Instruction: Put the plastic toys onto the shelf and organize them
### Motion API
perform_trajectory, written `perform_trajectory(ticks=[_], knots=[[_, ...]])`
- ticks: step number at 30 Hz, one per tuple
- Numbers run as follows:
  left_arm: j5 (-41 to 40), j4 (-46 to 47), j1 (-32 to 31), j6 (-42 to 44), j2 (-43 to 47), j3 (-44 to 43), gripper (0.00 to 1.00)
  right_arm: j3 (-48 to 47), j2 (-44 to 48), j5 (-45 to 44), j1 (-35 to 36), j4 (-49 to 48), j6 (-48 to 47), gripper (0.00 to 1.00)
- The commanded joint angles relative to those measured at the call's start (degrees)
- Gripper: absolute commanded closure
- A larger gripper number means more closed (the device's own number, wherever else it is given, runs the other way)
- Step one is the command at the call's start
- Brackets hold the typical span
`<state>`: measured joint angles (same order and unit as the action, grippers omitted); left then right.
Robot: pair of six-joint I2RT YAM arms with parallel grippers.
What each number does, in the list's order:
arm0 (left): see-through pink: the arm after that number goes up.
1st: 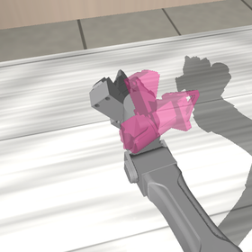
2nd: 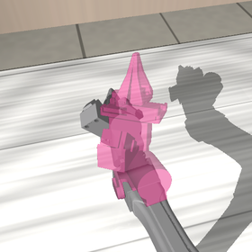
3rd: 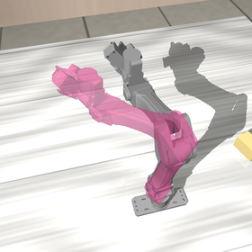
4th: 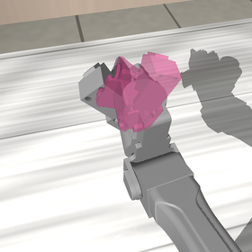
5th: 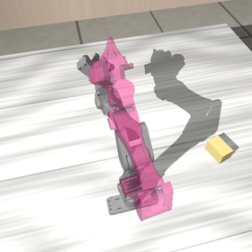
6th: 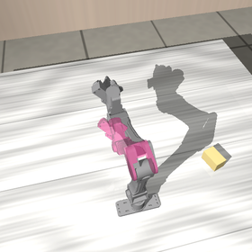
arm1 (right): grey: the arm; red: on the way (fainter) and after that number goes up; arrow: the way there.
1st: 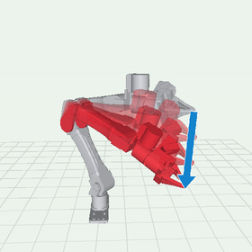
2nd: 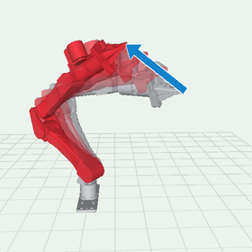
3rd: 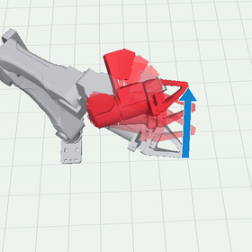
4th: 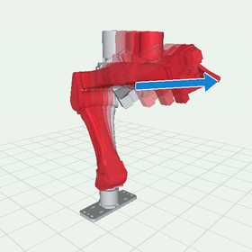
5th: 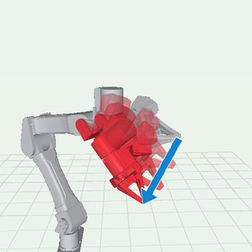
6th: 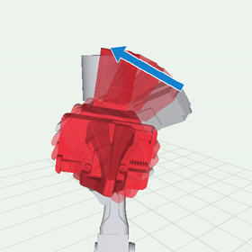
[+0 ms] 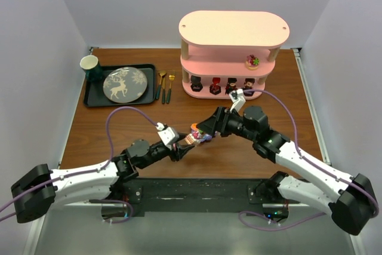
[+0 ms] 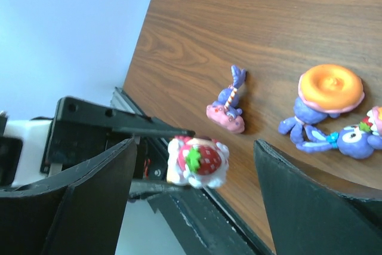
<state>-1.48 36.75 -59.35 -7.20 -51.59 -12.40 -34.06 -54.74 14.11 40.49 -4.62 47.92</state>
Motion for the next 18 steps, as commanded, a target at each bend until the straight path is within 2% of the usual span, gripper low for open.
perform_trajectory(ticks=[1, 8, 12, 13, 15, 16, 18], knots=[[-2.39, 2.54, -1.11, 3.33, -0.52, -3.76, 1.0, -4.34, -3.0, -4.26, 2.4, 2.16, -1.86, 0.2], [-4.15, 2.18, -1.91, 5.09, -0.79, -3.94, 1.0, -4.96, -6.96, -6.99, 6.44, 2.6, -1.96, 0.26], [-4.59, 1.83, -2.08, 5.18, -0.88, -3.94, 1.0, -5.14, -7.66, -7.52, 7.23, 1.72, -2.13, 0.39], [-4.59, 1.57, -2.08, 5.09, -0.96, -3.94, 1.0, -5.22, -7.66, -7.6, 7.32, 1.55, -2.39, 0.49], [-4.68, 1.13, -2.08, 4.83, -0.62, -3.86, 1.0, -5.22, -7.57, -7.87, 7.41, 1.46, -3.09, 0.63], [-4.85, 0.78, -2.08, 4.65, -0.53, -3.77, 1.0, -5.14, -7.31, -8.3, 7.41, 1.55, -3.36, 0.76], [-4.94, 0.34, -2.08, 3.95, -0.26, -3.59, 0.97, -5.14, -7.22, -8.48, 7.41, 1.72, -4.41, 0.91]])
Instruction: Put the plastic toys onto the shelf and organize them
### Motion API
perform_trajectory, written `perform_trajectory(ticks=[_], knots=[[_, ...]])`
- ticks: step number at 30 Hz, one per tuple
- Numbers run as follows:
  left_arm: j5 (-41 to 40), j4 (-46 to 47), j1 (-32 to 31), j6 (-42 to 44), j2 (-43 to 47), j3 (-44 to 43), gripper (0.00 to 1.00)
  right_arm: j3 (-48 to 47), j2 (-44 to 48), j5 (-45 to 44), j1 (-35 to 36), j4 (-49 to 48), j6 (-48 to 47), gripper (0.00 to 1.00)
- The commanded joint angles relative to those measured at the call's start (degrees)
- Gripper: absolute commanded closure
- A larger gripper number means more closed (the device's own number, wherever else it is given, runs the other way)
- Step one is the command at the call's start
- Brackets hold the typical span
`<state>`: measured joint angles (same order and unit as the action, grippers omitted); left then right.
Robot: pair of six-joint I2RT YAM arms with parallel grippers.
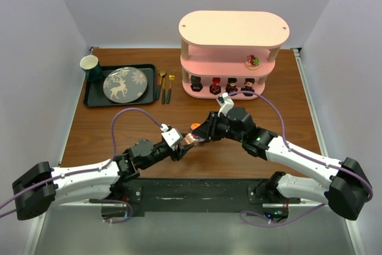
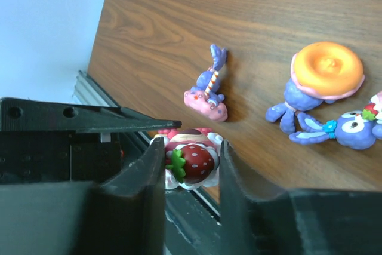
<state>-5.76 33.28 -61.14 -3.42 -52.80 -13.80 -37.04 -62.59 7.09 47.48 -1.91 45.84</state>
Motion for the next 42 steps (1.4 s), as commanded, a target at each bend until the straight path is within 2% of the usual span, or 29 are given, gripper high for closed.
perform_trajectory(ticks=[1, 4, 6, 7, 11, 15, 16, 18, 19, 22, 23, 27, 33, 37, 42], knots=[[-0.48, 3.29, -0.29, -0.18, 1.03, -2.11, 0.88, -2.08, 0.71, -1.55, 0.42, -0.9, -2.69, 1.0], [-0.31, 1.19, -0.29, -2.55, 1.73, -2.28, 0.66, -1.9, 1.06, -1.64, 0.5, -0.81, -4.97, 1.0], [0.13, -0.14, -0.29, -5.1, 2.69, -2.46, 0.58, -1.9, 1.59, -1.03, 0.42, -0.37, -7.86, 1.0], [0.13, -1.62, -0.38, -7.19, 3.65, -2.72, 0.46, -1.9, 1.94, -1.12, 0.33, -0.37, -9.62, 1.0], [1.62, -5.06, -0.11, -11.24, 7.35, -2.81, 0.21, -2.07, 3.7, 0.45, -0.54, 0.07, -18.84, 1.0], [7.67, -6.56, 1.64, -14.77, 10.6, -2.55, 0.05, -1.55, 4.75, 9.67, -4.14, -3.26, -26.93, 1.0], [11.17, -6.65, 3.38, -16.43, 11.22, -2.37, 0.03, -1.29, 4.76, 17.26, -5.46, -4.14, -27.82, 1.0], [15.41, -5.69, 5.67, -17.67, 11.57, -1.76, 0.0, -0.76, 4.93, 24.51, -9.06, -7.12, -30.27, 1.0], [19.95, -4.98, 8.38, -19.15, 11.92, -1.32, 0.0, -0.76, 4.93, 30.55, -10.9, -7.58, -31.59, 1.0], [25.78, -0.07, 11.74, -21.01, 12.28, 0.79, 0.0, -2.07, 3.97, 39.64, -12.94, -7.32, -36.78, 1.0], [26.06, 0.47, 11.84, -20.93, 12.1, 0.79, 0.0, -2.86, 3.53, 45.67, -13.73, -6.36, -38.36, 1.0], [29.04, 1.61, 11.84, -19.61, 9.12, -1.57, 0.0, -7.87, 0.81, 55.29, -13.91, 3.99, -50.37, 1.0], [30.63, 2.41, 11.75, -17.06, 5.07, -4.03, 0.0, -11.56, -1.13, 60.22, -13.82, 6.3, -53.49, 1.0], [31.51, 2.67, 11.84, -16.71, 4.37, -5.71, 0.0, -13.06, -1.57, 59.88, -13.73, 10.08, -56.39, 1.0], [34.23, 3.11, 11.84, -17.67, 2.26, -8.16, 0.0, -12.71, -1.92, 58.83, -13.56, 10.0, -56.75, 1.0]])
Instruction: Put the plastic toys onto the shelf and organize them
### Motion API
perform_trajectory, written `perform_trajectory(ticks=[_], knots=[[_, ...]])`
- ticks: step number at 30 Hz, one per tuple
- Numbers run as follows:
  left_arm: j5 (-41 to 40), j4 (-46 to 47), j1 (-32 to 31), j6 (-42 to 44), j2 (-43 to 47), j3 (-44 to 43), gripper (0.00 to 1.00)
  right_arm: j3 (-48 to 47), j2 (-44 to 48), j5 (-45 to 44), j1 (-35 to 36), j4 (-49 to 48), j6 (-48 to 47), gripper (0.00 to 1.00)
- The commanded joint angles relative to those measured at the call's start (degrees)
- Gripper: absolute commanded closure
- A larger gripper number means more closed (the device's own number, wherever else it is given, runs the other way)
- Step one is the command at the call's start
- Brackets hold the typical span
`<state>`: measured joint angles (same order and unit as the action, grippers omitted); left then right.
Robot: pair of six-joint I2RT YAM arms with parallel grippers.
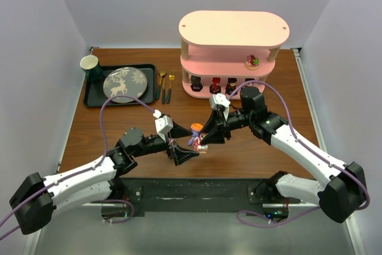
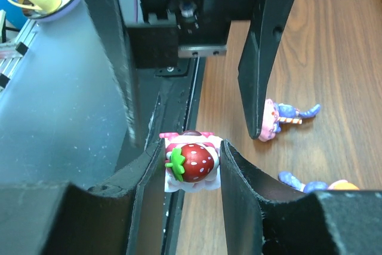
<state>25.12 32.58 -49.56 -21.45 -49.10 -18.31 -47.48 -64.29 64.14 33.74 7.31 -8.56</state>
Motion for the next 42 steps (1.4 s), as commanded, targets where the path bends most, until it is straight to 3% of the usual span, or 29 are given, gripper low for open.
perform_trajectory(ticks=[1, 11, 21, 24, 42], knots=[[3.87, 3.81, 0.25, -0.08, -2.65, -4.02, 0.0, -2.26, -0.31, 1.43, 0.36, 0.69, -2.34, 1.0], [5.37, 4.07, -0.1, 0.45, -7.67, -5.42, 0.06, -2.79, -0.92, 0.9, 1.51, 0.25, -2.25, 1.0], [6.08, 2.93, -0.27, 1.33, -9.17, -6.3, 0.35, -2.7, -1.27, -0.68, 1.95, 0.42, -2.34, 1.0], [4.76, 2.14, -0.27, 1.68, -8.64, -6.74, 0.38, -2.88, -1.45, -1.3, 2.3, 1.39, -3.22, 1.0], [3.7, -2.43, -0.36, 2.82, -9.96, -9.03, 0.35, -4.02, -1.98, -4.46, 3.79, 4.29, -5.24, 1.0]])
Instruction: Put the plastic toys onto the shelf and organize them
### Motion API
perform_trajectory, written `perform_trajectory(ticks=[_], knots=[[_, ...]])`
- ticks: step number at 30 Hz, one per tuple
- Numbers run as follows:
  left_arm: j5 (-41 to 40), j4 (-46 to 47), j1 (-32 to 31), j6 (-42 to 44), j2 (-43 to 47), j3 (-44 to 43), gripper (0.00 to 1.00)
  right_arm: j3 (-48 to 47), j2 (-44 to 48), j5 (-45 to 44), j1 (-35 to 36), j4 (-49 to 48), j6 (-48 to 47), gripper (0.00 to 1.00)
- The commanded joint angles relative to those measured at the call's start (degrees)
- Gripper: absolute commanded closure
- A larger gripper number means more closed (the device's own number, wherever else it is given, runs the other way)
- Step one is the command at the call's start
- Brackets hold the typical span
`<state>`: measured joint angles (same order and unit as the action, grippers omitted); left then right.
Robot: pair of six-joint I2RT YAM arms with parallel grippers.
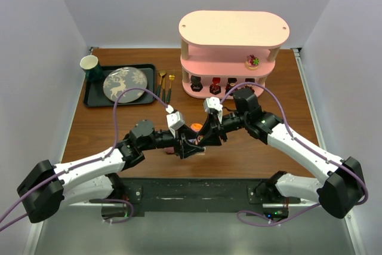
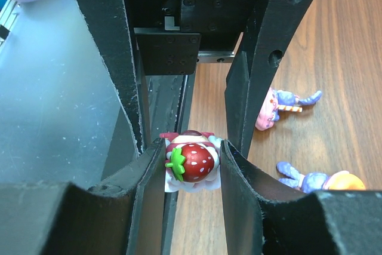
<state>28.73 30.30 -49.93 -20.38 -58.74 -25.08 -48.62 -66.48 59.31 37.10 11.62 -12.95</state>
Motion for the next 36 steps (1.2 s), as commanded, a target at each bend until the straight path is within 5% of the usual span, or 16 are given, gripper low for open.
perform_trajectory(ticks=[1, 13, 24, 28, 36], knots=[[0.1, -0.51, -0.08, 1.92, -0.41, -2.34, 0.34, -2.88, 0.21, 0.28, 0.43, -0.02, -0.94, 1.0], [-1.48, -6.48, -2.19, 6.32, -2.52, -4.54, 0.36, -3.06, 0.21, -0.16, 0.43, -0.19, -0.67, 1.0], [-3.67, -6.66, -2.71, 6.76, -1.82, -5.15, 0.76, -2.44, 0.73, -1.47, 0.43, 0.25, -0.76, 1.0], [-7.8, -6.31, -2.71, 6.23, -0.5, -4.01, 0.93, -2.27, 2.49, -5.06, 0.34, 0.6, 0.38, 0.57], [-25.28, -7.37, -2.71, 6.14, 1.26, -4.54, 1.0, -1.13, 10.74, -23.08, -3.52, 0.86, 9.69, 0.25]])
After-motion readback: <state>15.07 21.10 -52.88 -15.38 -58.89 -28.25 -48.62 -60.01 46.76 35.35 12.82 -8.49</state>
